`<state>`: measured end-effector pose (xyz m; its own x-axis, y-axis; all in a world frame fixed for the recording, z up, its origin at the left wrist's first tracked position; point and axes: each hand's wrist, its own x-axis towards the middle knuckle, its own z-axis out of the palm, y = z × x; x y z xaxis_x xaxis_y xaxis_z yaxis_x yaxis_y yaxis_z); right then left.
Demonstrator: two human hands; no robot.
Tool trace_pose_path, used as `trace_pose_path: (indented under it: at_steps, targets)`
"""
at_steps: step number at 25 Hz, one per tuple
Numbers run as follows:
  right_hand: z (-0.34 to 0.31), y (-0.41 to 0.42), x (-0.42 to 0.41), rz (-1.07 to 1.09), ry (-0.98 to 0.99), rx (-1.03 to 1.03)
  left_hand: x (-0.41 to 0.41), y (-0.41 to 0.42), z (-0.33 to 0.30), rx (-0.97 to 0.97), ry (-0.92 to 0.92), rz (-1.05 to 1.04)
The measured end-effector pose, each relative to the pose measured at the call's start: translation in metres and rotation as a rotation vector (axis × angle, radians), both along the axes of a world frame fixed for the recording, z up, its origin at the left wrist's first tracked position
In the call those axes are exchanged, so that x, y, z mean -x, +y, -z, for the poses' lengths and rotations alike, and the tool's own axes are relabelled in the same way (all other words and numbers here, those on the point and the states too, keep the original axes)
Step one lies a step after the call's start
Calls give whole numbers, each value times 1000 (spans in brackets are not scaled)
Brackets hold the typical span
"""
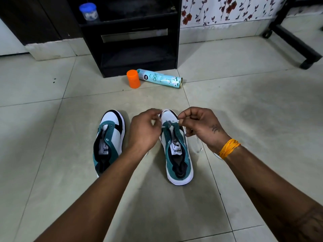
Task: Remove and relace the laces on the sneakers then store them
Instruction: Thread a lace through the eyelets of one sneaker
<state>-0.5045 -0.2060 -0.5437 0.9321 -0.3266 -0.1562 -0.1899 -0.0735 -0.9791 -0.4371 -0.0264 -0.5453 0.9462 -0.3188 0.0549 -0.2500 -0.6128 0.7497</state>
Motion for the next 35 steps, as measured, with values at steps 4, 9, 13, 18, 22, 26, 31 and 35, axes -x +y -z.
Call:
trace_pose_path:
  at_steps: [4,9,13,18,22,26,31,35]
  targets:
    - [-4,9,-4,-28,-58,-13,12,-19,-10,310,259,132]
    - [0,2,1,16,-35,17,-14,15,-1,-165,-30,-23]
    - [3,3,2,9,-24,21,-11,16,-11,-121,27,24]
    - [2,13,-2,-26,-49,14,4,-6,-11,208,294,137]
    - [9,1,3,30,-14,48,-18,23,0,-389,-38,22]
    - [10,7,3,13,-9,29,-3,8,-11,87,188,99]
    - [9,11,1,6,-18,8,-2,0,-10,93,207,118]
    - [14,2,6,53,3,26,-15,17,3,-104,71,21]
